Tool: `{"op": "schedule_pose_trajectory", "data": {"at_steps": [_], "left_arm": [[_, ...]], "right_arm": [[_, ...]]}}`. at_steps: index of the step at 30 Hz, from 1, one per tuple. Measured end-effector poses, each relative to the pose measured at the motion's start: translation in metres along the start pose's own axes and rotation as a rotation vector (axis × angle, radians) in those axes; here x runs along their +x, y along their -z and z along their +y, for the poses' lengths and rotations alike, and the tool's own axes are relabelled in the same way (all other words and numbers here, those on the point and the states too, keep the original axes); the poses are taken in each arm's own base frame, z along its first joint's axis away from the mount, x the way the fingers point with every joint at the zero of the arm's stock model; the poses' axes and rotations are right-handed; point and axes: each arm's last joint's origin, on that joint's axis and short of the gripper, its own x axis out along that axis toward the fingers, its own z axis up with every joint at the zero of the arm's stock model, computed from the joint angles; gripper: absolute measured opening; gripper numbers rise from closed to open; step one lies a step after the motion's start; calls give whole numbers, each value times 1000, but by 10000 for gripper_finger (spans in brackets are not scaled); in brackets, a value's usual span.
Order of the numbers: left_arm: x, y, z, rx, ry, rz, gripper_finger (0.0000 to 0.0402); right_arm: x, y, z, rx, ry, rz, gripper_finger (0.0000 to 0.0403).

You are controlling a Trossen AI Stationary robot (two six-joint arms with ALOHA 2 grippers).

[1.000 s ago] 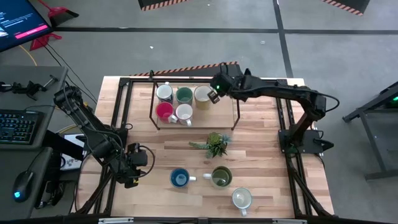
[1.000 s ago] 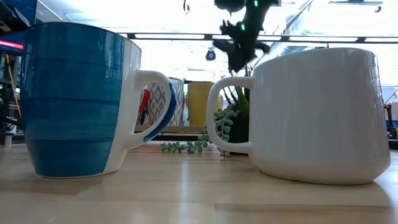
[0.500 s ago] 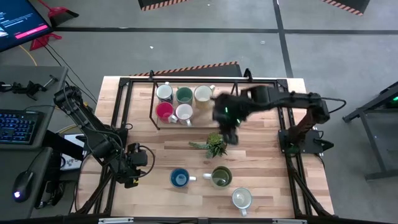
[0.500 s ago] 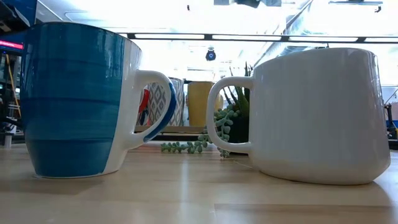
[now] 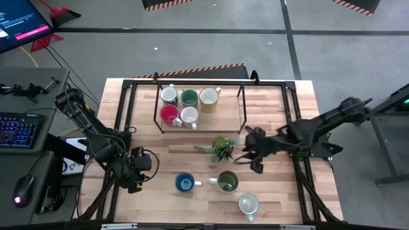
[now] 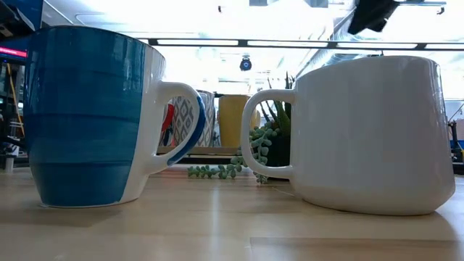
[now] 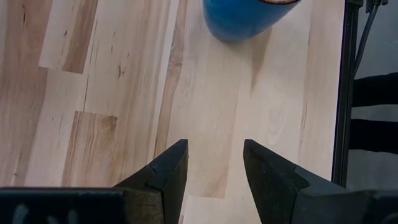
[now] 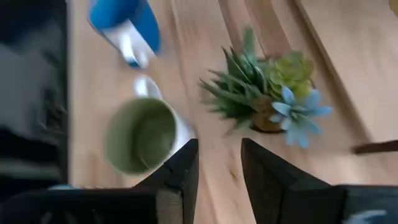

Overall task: Place coffee mugs
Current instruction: Put the blue mug on the shelf

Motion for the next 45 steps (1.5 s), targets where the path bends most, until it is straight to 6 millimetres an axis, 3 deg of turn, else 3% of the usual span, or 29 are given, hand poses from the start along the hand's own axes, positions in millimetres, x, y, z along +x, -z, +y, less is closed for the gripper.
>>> {"op": "schedule_pose_trajectory", "data": {"at_steps": [7, 14, 21, 26, 30, 34, 36, 40, 45], "left_arm": [[0, 0, 0, 0, 0, -2, 147], [0, -1, 1, -1, -24, -38, 147], [0, -4, -1, -16, -30, -100, 147], [0, -22, -8, -100, 58, -251, 147], [-2, -41, -14, -52, 202, -318, 147], [-7, -62, -15, 75, 196, -510, 144], [-17, -72, -16, 188, 156, -603, 140], [-56, -95, -20, 374, 102, -739, 132], [-100, -115, -16, 474, 1, -661, 125]], "right_arm": [[0, 55, -29, 104, -226, -409, 99], [1, 82, -50, -27, -349, -769, 99], [-6, 94, -64, -241, -430, -848, 99], [-13, 98, -74, -203, -463, -880, 99], [-15, 98, -75, -158, -466, -885, 99], [-15, 98, -76, -103, -485, -867, 99], [-14, 98, -76, -76, -497, -855, 99], [-14, 98, -76, -17, -524, -839, 99], [-13, 99, -76, 21, -534, -813, 99]]}}
